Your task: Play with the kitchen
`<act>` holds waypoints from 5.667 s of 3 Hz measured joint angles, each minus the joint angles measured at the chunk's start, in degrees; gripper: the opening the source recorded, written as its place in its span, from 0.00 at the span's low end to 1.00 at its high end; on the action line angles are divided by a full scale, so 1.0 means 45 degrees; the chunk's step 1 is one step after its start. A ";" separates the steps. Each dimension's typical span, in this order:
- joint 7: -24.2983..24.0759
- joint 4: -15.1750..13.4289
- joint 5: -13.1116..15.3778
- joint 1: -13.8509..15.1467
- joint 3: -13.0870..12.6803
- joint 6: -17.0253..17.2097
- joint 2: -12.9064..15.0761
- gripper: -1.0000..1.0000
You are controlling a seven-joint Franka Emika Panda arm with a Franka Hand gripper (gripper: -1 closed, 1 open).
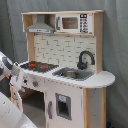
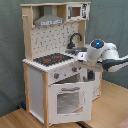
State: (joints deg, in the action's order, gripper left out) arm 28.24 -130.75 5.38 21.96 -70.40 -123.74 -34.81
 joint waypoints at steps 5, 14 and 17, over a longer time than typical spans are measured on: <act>0.2513 -0.0178 -0.0041 0.0225 0.0020 0.0003 0.2853 0.00; 0.1934 -0.1420 0.0062 0.3596 -0.4236 -0.3461 0.5172 0.00; -0.0670 -0.0218 0.0069 0.3930 -0.5379 -0.3740 0.3933 0.00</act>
State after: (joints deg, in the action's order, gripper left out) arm 25.22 -131.73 5.69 39.65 -94.60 -140.57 -17.11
